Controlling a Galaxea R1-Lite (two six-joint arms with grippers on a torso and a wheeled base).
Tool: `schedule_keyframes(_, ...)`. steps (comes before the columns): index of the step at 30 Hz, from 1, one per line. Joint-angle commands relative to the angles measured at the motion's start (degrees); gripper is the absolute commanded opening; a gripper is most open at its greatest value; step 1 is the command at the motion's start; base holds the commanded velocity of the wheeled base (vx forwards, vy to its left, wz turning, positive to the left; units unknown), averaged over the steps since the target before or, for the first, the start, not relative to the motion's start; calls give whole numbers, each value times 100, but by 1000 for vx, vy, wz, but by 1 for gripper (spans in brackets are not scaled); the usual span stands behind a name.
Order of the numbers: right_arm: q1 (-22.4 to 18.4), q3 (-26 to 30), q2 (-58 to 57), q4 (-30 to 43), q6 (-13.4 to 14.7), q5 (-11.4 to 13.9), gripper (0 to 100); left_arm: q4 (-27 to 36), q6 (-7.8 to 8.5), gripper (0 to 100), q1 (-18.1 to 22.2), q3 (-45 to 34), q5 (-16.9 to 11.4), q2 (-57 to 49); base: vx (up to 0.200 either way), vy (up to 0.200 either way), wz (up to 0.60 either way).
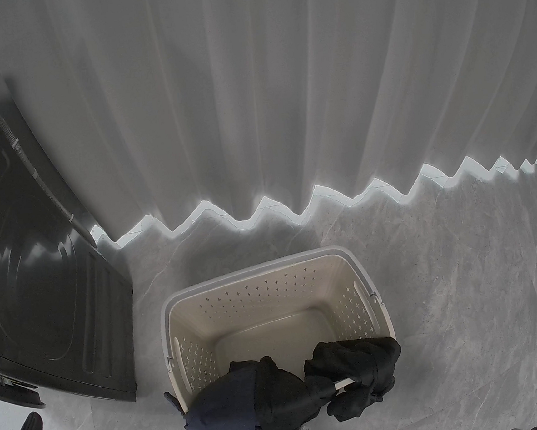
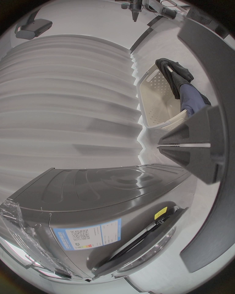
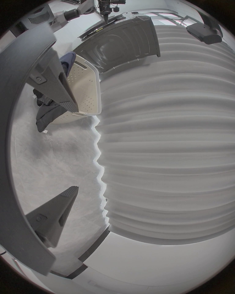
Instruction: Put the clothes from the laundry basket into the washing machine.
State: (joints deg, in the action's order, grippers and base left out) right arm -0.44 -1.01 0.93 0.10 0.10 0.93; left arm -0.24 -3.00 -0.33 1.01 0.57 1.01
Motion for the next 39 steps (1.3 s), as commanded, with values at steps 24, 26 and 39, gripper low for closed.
schedule_keyframes(24,0,101,-57,-1,-1,4,100,-2,-8,0,-2,-92,4,-66,100,0,0)
schedule_keyframes(26,0,101,-57,-1,-1,4,100,-2,-8,0,-2,-92,4,-66,100,0,0)
schedule_keyframes(39,0,101,-57,-1,-1,4,100,-2,-8,0,-2,-92,4,-66,62,0,0)
